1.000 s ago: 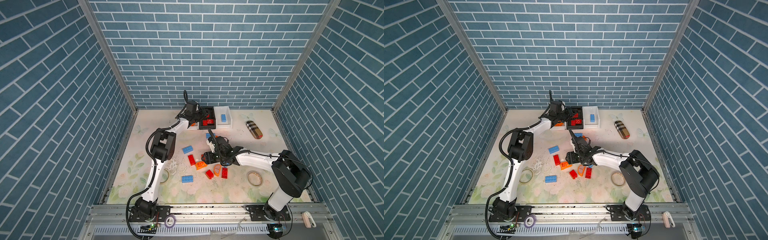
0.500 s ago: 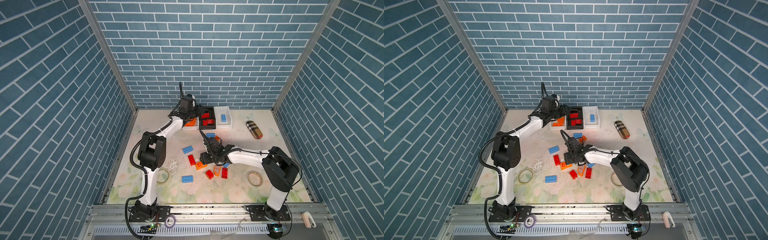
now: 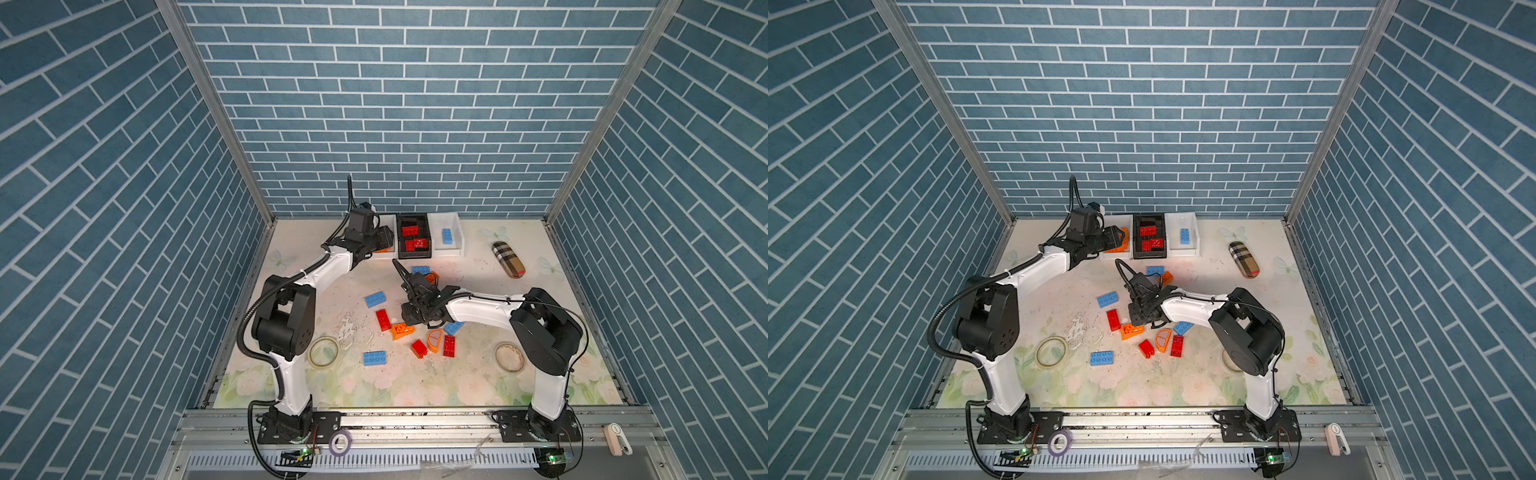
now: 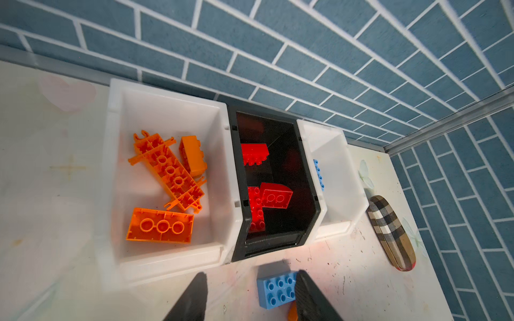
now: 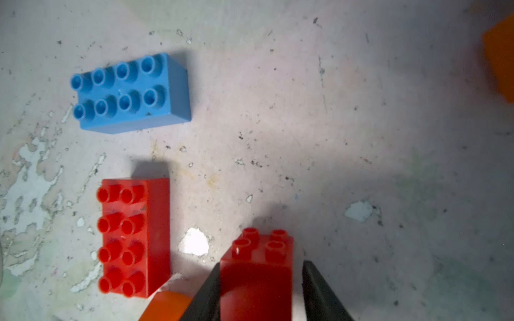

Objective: Sort the legos into containers by color
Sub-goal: Pick up the lego from the center of the table.

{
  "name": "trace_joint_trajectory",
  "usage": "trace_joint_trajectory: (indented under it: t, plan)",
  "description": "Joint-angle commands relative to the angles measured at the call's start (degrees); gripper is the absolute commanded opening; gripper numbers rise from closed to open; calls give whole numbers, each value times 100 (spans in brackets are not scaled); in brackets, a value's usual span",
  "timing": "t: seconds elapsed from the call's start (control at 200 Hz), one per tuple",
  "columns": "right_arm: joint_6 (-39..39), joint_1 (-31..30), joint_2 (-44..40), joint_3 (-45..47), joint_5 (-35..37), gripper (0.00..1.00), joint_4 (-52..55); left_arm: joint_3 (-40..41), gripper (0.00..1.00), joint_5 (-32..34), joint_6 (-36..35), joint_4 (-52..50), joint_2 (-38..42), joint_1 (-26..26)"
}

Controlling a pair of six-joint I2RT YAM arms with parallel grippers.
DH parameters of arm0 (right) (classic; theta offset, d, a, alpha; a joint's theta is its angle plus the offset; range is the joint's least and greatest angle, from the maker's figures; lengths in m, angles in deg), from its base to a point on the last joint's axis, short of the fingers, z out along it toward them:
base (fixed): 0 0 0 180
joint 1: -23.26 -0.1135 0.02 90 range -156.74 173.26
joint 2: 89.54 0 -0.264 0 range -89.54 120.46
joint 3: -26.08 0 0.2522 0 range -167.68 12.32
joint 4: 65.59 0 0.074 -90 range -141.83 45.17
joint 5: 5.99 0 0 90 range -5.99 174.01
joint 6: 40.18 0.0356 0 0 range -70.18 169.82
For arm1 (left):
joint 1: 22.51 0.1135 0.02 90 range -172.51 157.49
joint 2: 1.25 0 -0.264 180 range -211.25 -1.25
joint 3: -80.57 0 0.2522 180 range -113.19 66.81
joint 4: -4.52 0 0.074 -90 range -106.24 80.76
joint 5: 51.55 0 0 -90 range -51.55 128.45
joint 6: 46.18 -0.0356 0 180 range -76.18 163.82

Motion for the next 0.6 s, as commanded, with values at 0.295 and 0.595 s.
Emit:
trace_joint_trajectory:
  t: [0.295, 0.595]
  plan:
    - [55, 36, 105, -420, 468, 30, 443, 965, 53, 535, -413, -513, 1128, 5]
    - [221, 951, -549, 43, -557, 24, -600, 1620, 56, 636, -613, -922, 1761, -159]
